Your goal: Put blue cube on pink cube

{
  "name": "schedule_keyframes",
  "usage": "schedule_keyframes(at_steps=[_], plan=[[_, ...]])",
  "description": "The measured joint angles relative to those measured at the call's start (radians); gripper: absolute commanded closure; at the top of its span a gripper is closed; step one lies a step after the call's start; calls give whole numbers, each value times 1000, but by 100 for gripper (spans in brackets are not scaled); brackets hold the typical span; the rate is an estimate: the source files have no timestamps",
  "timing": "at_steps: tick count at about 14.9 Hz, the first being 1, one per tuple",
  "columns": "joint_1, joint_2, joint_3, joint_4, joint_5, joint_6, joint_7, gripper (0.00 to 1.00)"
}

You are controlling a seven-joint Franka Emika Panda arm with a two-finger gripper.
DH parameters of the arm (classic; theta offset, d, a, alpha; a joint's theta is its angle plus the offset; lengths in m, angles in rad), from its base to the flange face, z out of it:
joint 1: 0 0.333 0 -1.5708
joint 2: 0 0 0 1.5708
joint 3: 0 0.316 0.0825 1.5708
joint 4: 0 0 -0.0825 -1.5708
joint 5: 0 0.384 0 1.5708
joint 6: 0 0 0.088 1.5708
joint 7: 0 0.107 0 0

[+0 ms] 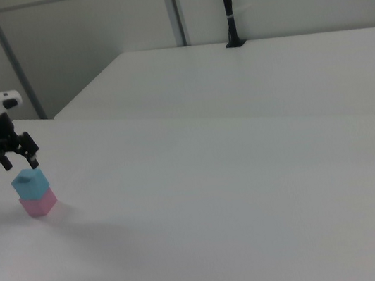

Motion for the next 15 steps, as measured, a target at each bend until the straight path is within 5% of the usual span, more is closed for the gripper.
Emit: schedule_keyframes(at_steps=[6,12,15], plan=[[-79,-196,-20,75,0,-276,-104,0],[-400,-271,-28,73,2,-347,-378,0],[-495,-287,-28,73,2,-369,-434,0]])
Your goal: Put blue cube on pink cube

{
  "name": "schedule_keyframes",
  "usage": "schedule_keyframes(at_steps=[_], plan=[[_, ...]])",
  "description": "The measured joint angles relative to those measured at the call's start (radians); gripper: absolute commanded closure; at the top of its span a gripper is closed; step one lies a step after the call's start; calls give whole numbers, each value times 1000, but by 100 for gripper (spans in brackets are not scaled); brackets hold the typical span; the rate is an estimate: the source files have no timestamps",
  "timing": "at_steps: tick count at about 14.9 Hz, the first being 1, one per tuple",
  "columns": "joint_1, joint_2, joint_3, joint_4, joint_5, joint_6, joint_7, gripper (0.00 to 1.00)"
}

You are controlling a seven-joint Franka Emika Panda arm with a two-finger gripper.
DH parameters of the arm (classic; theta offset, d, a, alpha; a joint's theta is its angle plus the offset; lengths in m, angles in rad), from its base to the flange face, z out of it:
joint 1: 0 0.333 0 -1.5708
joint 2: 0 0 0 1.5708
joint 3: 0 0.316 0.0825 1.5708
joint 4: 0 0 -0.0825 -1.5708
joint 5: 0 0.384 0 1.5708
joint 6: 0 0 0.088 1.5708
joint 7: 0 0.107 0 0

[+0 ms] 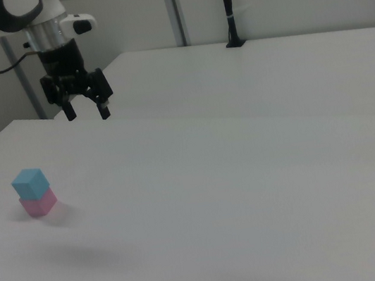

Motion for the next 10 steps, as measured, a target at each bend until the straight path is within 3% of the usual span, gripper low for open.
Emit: schedule_keyframes(at_steps=[4,10], plan=[[-52,-38,1,-2,0,-10,-4,0],[-54,-43,4,-10,0,-10,-4,0]])
